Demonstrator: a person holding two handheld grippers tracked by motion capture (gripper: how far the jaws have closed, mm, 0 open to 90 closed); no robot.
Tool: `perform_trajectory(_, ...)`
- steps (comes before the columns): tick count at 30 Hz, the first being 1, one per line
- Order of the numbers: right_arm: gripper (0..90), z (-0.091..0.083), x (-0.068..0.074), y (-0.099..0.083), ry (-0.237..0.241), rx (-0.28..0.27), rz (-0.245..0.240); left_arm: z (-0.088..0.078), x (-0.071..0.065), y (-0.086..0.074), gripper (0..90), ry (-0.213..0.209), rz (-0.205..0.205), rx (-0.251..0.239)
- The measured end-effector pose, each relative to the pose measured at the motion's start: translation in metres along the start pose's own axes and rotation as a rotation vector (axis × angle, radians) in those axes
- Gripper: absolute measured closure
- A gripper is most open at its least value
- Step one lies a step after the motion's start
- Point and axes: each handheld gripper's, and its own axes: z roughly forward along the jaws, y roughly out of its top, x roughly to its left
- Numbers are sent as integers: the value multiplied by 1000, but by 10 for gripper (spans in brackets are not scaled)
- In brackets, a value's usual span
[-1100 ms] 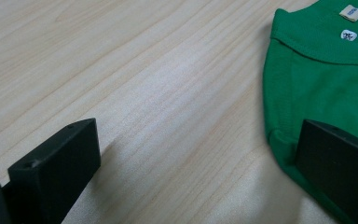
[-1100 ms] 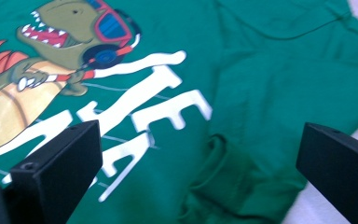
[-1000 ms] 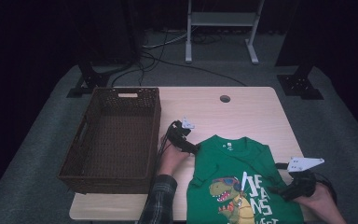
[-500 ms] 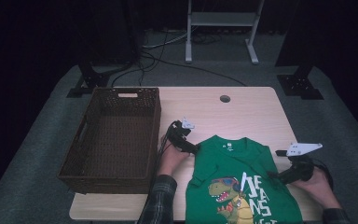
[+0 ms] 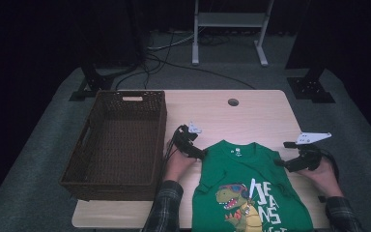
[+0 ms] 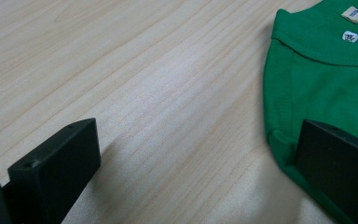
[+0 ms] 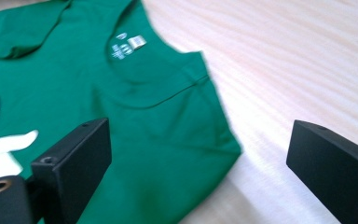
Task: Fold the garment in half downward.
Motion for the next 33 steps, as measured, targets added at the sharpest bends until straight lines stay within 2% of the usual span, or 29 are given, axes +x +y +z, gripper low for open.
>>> perform_trajectory(3,84,2,-7,3,-9,10,1,0,0,0,0,0,1,0)
perform_trajectory(5,137,2,-13,4,-6,14,2,0,0,0,0,0,1,0)
perform_trajectory(9,182,2,-22,1,-13,19,20,0,0,0,0,0,1,0)
perform_trajectory(10,220,4,-27,0,-11,21,30,0,0,0,0,1,1,1)
perform_trajectory(11,220,4,-27,0,-11,21,30,0,0,0,0,1,1,1)
perform_trajectory(12,267,6,-30,-2,-5,26,31,0,0,0,0,1,1,0)
perform_trajectory(16,368,12,-31,-4,2,40,27,0,0,0,0,1,1,0)
perform_trajectory(17,368,12,-31,-4,2,40,27,0,0,0,0,1,1,0)
perform_trajectory(18,435,15,-31,-6,0,48,16,0,0,0,0,1,1,0)
perform_trajectory(20,469,17,-28,-7,-12,64,-9,0,0,0,0,1,2,0)
perform_trajectory(23,555,19,-25,-9,1,56,-21,0,0,0,0,3,1,1)
perform_trajectory(27,683,21,-24,-13,28,32,9,-1,-2,-1,0,4,-1,1)
perform_trajectory(30,742,21,-23,-14,27,21,23,-3,-5,-1,84,-37,35,-31)
perform_trajectory(31,752,21,-23,-14,28,21,25,-3,-5,-1,143,-37,35,-31)
perform_trajectory(33,784,21,-22,-13,32,27,27,-6,-11,-3,301,-93,79,-67)
